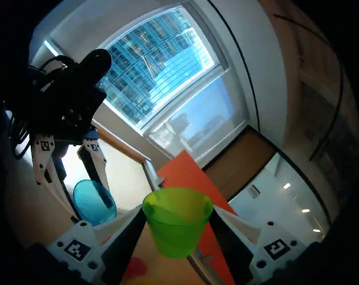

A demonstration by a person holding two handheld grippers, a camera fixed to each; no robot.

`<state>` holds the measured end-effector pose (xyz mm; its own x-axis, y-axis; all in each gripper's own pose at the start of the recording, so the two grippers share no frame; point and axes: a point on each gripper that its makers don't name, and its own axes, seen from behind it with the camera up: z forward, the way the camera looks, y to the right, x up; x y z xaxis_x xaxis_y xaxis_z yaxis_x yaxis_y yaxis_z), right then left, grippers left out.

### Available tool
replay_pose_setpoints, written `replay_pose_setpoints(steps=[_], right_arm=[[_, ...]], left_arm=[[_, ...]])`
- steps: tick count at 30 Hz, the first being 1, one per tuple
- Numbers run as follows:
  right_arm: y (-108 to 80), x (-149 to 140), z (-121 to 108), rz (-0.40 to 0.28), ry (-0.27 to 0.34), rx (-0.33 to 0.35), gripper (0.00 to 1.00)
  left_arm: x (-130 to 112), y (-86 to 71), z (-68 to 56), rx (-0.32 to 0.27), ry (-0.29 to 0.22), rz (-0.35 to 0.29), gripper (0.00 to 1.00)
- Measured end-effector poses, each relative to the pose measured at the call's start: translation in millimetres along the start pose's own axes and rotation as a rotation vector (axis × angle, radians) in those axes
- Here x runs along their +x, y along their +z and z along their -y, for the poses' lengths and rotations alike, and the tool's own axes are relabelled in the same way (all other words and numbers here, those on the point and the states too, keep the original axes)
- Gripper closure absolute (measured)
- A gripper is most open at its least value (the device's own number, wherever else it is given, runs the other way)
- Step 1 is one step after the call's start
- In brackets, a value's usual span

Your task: Pour water

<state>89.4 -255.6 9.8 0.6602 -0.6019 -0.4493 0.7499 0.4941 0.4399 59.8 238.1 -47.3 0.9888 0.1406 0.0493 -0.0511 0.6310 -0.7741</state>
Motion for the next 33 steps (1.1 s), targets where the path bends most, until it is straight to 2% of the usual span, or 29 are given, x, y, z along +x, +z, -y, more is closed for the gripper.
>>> replay_pose_setpoints(steps=[18,33], right_arm=[[8.3,9.3,-5.9,0.000,-0.161,-0.006,0.09],[9.4,12.4,-4.5,-0.006,-0.264,-0.012,0.09]], left_arm=[[3.5,4.7,-10.1,-0.018,0.011,-0.003,0.12],[4.4,9.0,-10.5,-0.019,0.012,-0.005,0.12]])
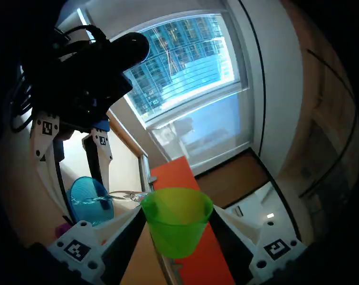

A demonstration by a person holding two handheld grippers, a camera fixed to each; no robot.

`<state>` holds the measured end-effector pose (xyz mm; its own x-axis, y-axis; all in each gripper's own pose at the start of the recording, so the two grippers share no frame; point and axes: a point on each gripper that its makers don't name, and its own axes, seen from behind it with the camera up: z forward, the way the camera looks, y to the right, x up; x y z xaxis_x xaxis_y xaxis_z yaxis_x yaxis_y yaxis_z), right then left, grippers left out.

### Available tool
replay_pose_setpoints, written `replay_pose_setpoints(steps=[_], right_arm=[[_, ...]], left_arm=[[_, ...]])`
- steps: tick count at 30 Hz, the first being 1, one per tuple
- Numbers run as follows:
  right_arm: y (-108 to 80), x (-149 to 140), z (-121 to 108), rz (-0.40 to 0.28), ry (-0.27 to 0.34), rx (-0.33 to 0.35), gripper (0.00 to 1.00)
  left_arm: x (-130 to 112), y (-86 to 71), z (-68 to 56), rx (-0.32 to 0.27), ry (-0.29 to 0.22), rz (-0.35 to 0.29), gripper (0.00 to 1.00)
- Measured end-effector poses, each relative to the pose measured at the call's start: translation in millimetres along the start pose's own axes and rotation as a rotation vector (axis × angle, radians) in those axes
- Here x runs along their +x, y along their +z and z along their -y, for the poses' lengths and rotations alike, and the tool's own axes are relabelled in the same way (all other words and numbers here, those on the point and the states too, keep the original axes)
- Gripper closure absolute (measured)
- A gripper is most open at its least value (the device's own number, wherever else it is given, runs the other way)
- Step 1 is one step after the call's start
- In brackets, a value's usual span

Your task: Pour water

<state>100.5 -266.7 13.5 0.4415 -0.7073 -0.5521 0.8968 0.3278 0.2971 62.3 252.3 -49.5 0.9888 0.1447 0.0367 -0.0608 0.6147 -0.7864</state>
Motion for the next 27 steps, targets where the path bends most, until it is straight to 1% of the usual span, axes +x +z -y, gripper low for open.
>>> replay_pose_setpoints(steps=[14,27], right_arm=[[1.3,-0.7,-4.5,0.003,-0.058,-0.017,0.09],[2.1,2.0,-9.5,0.002,-0.103,-0.034,0.09]], left_arm=[[-1.2,0.1,-1.4,-0.003,-0.002,0.000,0.12],[-3.7,-1.0,-0.2,-0.003,0.000,0.005,0.12]])
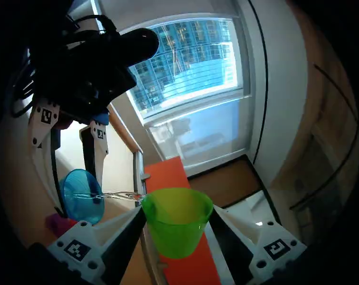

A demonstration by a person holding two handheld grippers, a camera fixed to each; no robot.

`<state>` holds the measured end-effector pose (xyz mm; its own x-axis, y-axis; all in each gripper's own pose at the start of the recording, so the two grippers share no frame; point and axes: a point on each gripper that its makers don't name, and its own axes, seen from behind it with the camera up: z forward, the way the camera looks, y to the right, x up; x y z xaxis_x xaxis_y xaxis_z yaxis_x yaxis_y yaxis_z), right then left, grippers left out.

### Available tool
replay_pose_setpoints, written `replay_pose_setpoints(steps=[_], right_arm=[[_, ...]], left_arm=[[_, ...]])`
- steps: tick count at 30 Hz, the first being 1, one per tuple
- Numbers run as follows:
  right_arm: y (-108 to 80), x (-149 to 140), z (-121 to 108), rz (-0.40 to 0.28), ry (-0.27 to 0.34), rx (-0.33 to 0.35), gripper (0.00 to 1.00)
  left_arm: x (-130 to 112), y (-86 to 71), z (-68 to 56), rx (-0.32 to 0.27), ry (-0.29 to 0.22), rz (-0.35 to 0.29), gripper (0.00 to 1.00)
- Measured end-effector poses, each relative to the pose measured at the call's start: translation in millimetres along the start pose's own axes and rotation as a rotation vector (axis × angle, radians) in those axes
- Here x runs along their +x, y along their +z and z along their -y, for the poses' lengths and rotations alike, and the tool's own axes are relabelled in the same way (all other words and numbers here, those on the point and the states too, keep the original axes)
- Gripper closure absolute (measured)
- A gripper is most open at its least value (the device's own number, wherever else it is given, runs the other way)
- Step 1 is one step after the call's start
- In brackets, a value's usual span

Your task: Pour water

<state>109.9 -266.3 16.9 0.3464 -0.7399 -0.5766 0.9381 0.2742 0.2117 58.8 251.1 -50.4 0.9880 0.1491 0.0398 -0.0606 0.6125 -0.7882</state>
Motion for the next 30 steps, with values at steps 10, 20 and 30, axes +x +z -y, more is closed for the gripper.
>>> replay_pose_setpoints(steps=[10,20,30], right_arm=[[0.1,-0.8,-3.1,-0.001,-0.040,-0.014,0.09],[0.5,-2.9,-5.3,0.002,-0.082,-0.022,0.09],[-0.7,-3.1,-10.5,0.002,-0.128,-0.033,0.09]], left_arm=[[1.2,-0.1,-1.6,-0.004,0.000,0.000,0.12],[0.6,0.7,-1.9,-0.006,-0.003,0.000,0.13],[0.6,2.9,-3.3,-0.007,-0.004,-0.001,0.13]])
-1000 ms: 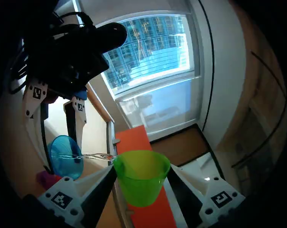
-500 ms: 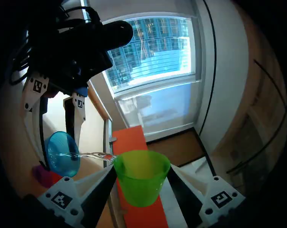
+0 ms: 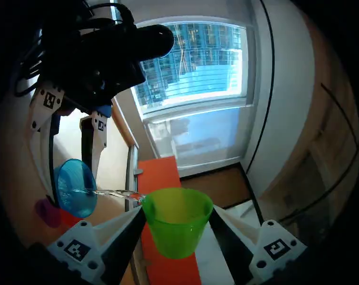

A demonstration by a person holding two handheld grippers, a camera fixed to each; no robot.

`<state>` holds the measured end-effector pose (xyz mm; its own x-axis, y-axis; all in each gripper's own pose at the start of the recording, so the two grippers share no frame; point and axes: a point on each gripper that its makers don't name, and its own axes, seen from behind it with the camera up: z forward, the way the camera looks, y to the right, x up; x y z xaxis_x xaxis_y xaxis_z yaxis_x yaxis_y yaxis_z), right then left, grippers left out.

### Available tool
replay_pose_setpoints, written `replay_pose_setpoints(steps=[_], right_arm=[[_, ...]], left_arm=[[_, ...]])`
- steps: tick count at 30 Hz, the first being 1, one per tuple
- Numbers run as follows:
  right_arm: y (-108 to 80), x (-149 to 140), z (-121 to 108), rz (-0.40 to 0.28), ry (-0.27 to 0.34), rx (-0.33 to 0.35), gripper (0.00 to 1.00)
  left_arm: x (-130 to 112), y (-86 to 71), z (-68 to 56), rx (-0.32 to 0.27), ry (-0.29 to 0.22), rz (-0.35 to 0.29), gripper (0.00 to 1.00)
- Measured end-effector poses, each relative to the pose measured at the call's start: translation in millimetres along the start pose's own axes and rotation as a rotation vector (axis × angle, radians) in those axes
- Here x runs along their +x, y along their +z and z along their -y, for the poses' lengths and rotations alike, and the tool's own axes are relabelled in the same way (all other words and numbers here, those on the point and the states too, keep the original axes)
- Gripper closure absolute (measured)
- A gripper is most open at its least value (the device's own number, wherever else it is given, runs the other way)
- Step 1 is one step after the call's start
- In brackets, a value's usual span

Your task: Pour water

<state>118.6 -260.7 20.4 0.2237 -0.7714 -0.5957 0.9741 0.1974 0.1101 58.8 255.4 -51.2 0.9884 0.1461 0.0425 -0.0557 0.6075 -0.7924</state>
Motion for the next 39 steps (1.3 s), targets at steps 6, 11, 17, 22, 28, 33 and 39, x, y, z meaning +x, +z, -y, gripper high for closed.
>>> replay_pose_setpoints(steps=[6,11,17,22,28,33,39], right_arm=[[-0.1,1.2,-3.2,-0.001,-0.033,-0.005,0.09],[0.7,1.9,-5.3,-0.002,-0.062,-0.009,0.09],[1.4,4.3,-8.6,-0.004,-0.092,-0.017,0.09],[1.4,6.6,-10.1,-0.006,-0.121,-0.021,0.09],[1.5,9.3,-12.2,-0.009,-0.146,-0.027,0.09],[1.1,11.8,-15.6,-0.012,-0.174,-0.036,0.09],[1.1,13.6,-16.9,-0.014,-0.206,-0.039,0.09]], left_arm=[[0.7,1.2,-0.6,-0.001,0.000,-0.001,0.13],[1.0,1.1,-1.1,-0.001,-0.001,-0.002,0.13],[1.8,1.0,-0.7,-0.002,-0.001,-0.001,0.13],[1.9,0.7,-0.1,-0.003,-0.002,-0.002,0.13],[1.3,0.4,0.1,-0.003,-0.003,-0.001,0.13],[1.4,0.7,0.9,-0.003,-0.004,-0.001,0.13],[1.8,1.8,0.9,-0.003,-0.005,-0.003,0.13]])
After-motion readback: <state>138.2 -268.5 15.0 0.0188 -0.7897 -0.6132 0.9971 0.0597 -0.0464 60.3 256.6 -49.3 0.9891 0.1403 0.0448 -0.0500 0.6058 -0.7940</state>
